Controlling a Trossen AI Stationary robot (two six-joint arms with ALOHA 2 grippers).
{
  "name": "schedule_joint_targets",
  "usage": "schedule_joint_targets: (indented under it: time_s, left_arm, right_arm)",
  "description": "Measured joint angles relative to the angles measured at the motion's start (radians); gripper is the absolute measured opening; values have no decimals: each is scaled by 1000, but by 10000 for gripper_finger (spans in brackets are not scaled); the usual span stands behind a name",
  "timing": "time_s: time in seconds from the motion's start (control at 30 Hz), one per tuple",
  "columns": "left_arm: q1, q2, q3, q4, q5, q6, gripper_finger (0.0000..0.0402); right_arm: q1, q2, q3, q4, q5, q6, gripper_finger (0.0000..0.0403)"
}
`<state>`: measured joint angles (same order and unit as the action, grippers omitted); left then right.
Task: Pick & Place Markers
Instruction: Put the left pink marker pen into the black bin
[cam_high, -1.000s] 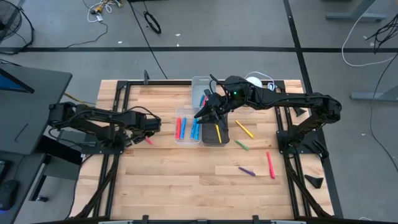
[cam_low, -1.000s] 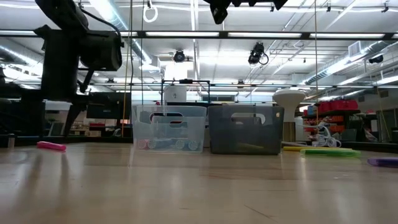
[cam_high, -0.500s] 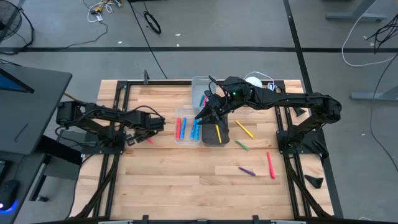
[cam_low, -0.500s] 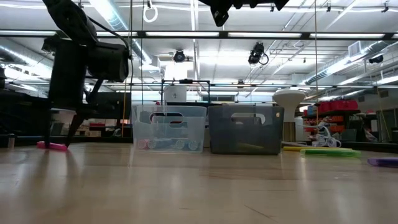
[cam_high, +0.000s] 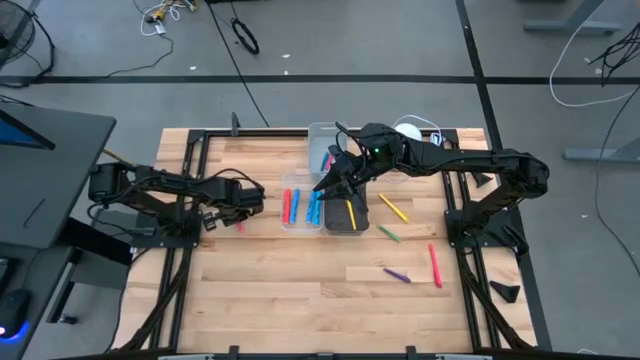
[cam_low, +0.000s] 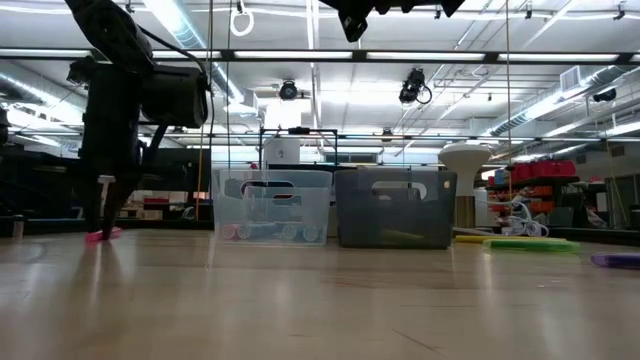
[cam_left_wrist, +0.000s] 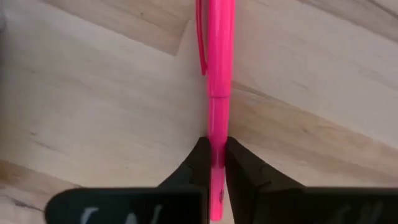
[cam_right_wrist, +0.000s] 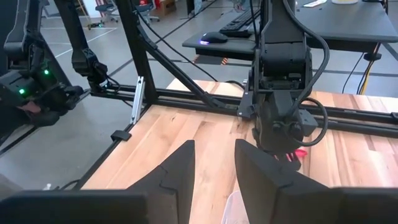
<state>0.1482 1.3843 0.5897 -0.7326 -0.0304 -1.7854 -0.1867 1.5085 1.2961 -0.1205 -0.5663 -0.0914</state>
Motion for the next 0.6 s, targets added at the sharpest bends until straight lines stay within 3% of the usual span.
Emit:
schedule_joint_targets:
  time_s: [0.3,0.6]
  left_arm:
    - [0,-157,-1,39,-26,260,25]
    - [14,-272,1,122,24,662,25]
  right_arm:
    - [0,0,0,20,0,7,114]
    - [1,-3,0,140,0,201,114]
